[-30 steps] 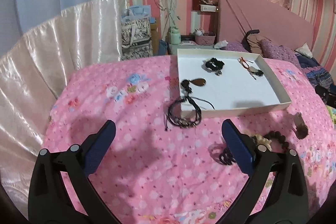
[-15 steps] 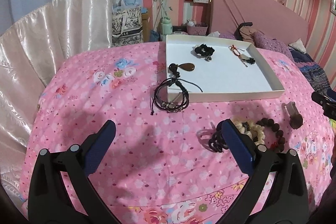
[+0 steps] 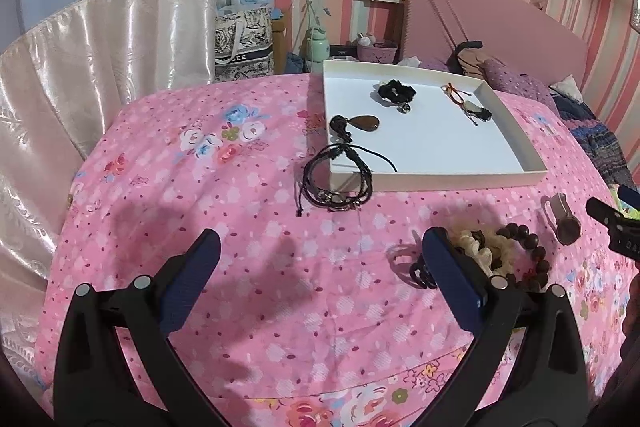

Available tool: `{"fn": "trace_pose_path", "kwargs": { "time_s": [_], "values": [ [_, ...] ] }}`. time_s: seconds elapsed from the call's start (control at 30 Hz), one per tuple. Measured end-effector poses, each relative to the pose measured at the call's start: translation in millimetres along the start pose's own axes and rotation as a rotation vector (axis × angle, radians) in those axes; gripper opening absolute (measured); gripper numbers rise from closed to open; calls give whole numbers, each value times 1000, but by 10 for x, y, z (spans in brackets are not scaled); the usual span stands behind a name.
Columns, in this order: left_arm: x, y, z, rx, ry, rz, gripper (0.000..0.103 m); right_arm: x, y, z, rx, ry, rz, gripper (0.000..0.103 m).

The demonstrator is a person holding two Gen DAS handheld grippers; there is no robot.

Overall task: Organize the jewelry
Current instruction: 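Withdraw both tools from the tray toward the remaining jewelry, then grasp the black claw hair clip with left tool while right tool grasps the wooden bead bracelet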

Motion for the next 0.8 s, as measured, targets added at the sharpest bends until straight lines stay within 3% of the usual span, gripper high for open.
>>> {"fn": "trace_pose_path", "kwargs": {
  "time_s": [0.17,0.33,0.8],
  "values": [
    [-147,-196,-16,-52,19,-13,100,-51,-38,-52,11,7,-15,100],
    [-362,-482,-132,-58,37,-96,100,-134,-22,-181,17,34,-10,99],
    [-510,-761,-442,-145,105,-105,96,-374,174,-458,70,123,23,80]
  ]
}}
Point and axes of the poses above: each gripper's, at about its wrist camera, not at the fingertips, and z roughly against the way its jaws point, y to its left, x to its top, the point moved 10 cm from there along -z, roughly the way its jaws point, and after that the axes turned 9 degrees about x, right-handed, at the moved point
